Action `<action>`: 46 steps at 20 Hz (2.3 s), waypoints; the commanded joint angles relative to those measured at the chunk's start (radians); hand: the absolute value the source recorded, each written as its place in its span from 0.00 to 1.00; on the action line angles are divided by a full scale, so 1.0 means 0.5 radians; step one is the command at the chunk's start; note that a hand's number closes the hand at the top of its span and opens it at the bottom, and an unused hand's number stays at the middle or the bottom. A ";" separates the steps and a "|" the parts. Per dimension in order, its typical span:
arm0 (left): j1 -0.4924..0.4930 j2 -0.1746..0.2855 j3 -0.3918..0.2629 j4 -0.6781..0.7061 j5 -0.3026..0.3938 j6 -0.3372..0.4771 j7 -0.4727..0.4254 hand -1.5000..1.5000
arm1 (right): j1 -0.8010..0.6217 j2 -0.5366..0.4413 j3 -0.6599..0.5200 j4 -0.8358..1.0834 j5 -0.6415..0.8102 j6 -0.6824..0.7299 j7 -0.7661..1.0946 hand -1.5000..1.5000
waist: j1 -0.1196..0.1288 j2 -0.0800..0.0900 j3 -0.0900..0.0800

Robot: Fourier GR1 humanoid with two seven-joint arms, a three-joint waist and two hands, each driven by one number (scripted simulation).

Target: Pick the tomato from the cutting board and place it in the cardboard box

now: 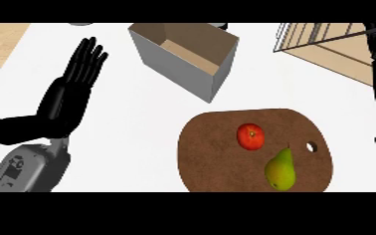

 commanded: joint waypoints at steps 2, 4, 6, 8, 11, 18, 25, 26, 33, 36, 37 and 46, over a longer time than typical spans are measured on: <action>0.194 0.074 0.067 0.104 -0.069 0.099 0.097 0.50 | 0.183 0.032 0.006 -0.186 0.164 -0.257 0.240 1.00 | 0.019 0.014 -0.025; 0.262 0.073 0.132 0.285 -0.132 0.310 0.188 0.50 | 0.388 0.161 0.117 -0.259 0.333 -0.478 0.257 1.00 | -0.035 0.009 -0.028; 0.422 0.080 0.155 0.448 -0.185 0.446 0.246 0.50 | 0.468 0.182 0.098 -0.226 0.395 -0.607 0.344 1.00 | -0.045 0.018 -0.032; 0.412 0.065 0.156 0.406 -0.129 0.394 0.238 0.50 | 0.666 -0.151 0.154 0.071 0.710 -0.530 0.334 1.00 | -0.110 0.072 -0.073; 0.482 0.034 0.162 0.459 -0.129 0.459 0.277 0.50 | 0.828 0.222 0.164 -0.016 0.624 -0.879 0.188 0.00 | -0.163 0.027 -0.041; 0.535 0.027 0.181 0.474 -0.161 0.535 0.259 0.50 | 1.054 0.263 0.382 0.030 0.771 -1.013 -0.048 0.00 | -0.192 0.026 -0.065; 0.565 0.026 0.198 0.462 -0.162 0.564 0.253 0.50 | 1.251 0.332 0.498 0.176 0.616 -0.944 -0.342 0.00 | -0.231 0.040 -0.072; 0.555 0.012 0.191 0.450 -0.163 0.570 0.252 0.50 | 1.255 0.382 0.560 0.198 0.616 -0.934 -0.391 0.00 | -0.225 0.041 -0.075; 0.519 0.004 0.148 0.435 -0.194 0.557 0.251 0.50 | 1.403 0.310 0.646 0.367 0.853 -1.068 -0.076 0.00 | -0.108 0.069 -0.077; 0.497 0.006 0.137 0.432 -0.200 0.546 0.253 0.50 | 1.445 0.293 0.705 0.371 1.009 -1.100 0.184 0.00 | -0.048 0.077 -0.077; 0.486 0.004 0.103 0.434 -0.220 0.533 0.260 0.50 | 1.414 0.311 0.712 0.325 1.036 -1.099 0.282 0.00 | -0.037 0.081 -0.077; 0.416 -0.023 0.048 0.421 -0.259 0.532 0.278 0.50 | 1.477 0.330 0.852 0.109 1.439 -0.934 1.102 0.00 | 0.064 0.078 -0.067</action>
